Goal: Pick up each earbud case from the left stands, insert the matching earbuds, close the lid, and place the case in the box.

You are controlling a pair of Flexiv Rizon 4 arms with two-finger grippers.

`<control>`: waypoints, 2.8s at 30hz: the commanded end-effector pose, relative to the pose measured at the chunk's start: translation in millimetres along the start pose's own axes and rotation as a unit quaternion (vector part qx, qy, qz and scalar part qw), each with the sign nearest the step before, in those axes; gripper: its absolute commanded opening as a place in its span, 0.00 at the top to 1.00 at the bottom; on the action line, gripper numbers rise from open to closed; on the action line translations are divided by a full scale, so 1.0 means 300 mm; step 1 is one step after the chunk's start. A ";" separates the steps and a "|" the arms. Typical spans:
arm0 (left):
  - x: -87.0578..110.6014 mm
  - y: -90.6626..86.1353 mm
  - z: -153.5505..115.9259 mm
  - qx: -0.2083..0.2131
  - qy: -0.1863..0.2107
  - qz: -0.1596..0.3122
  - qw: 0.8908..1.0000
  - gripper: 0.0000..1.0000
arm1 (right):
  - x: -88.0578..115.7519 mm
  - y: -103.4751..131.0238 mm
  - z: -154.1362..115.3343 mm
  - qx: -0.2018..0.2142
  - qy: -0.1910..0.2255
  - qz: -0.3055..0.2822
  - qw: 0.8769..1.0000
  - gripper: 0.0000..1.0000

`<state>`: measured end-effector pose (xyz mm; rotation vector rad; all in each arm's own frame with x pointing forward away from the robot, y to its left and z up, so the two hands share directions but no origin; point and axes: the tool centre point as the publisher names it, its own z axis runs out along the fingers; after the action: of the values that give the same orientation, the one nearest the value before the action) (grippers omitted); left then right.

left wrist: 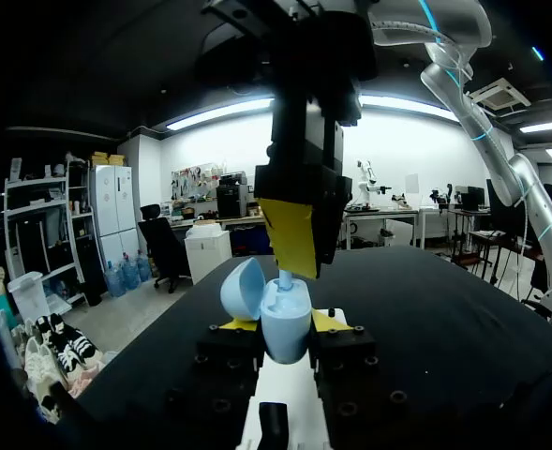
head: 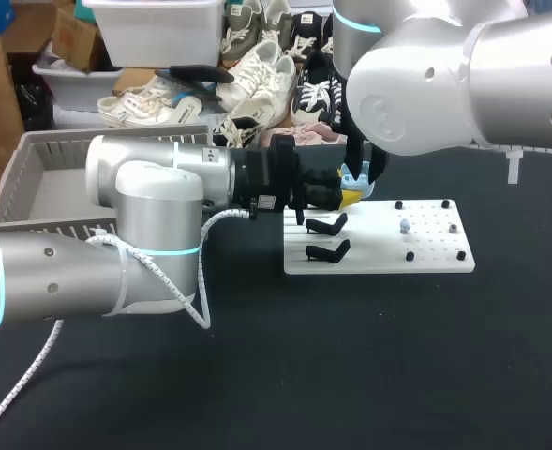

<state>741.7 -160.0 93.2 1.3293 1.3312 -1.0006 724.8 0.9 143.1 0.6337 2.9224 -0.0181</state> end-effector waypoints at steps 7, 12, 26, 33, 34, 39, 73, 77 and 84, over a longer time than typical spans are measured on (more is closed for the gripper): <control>0.002 0.001 0.000 0.000 -0.001 0.000 1.000 1.00 | 0.002 -0.007 0.003 0.000 0.001 0.002 1.000 1.00; 0.002 0.001 0.000 0.000 -0.001 0.000 1.000 1.00 | 0.001 -0.008 0.004 -0.003 0.002 0.001 1.000 1.00; 0.002 0.001 0.000 0.000 -0.001 0.000 1.000 1.00 | -0.005 -0.017 0.010 -0.008 0.008 0.005 1.000 1.00; 0.002 0.001 0.000 0.000 -0.001 0.000 1.000 1.00 | -0.005 -0.010 0.020 -0.010 0.012 0.005 1.000 1.00; 0.002 0.001 0.000 0.000 -0.001 0.000 1.000 1.00 | -0.005 -0.009 0.021 -0.010 0.013 0.005 1.000 1.00; 0.002 0.001 0.000 0.000 -0.001 0.000 1.000 1.00 | -0.004 -0.006 0.034 -0.011 0.018 0.006 1.000 1.00; 0.002 0.001 0.000 0.000 -0.001 0.000 1.000 1.00 | -0.002 0.003 0.036 -0.015 0.021 -0.003 1.000 1.00; 0.002 0.001 0.000 0.000 -0.001 0.000 1.000 1.00 | -0.001 0.003 0.035 -0.016 0.021 -0.003 1.000 0.68; 0.002 0.001 0.000 0.000 -0.001 0.000 1.000 1.00 | 0.010 -0.007 0.019 -0.020 0.018 -0.004 1.000 0.52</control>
<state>741.7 -159.8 93.0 1.3294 1.3311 -1.0008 727.4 2.1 133.7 0.6237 2.9617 0.0455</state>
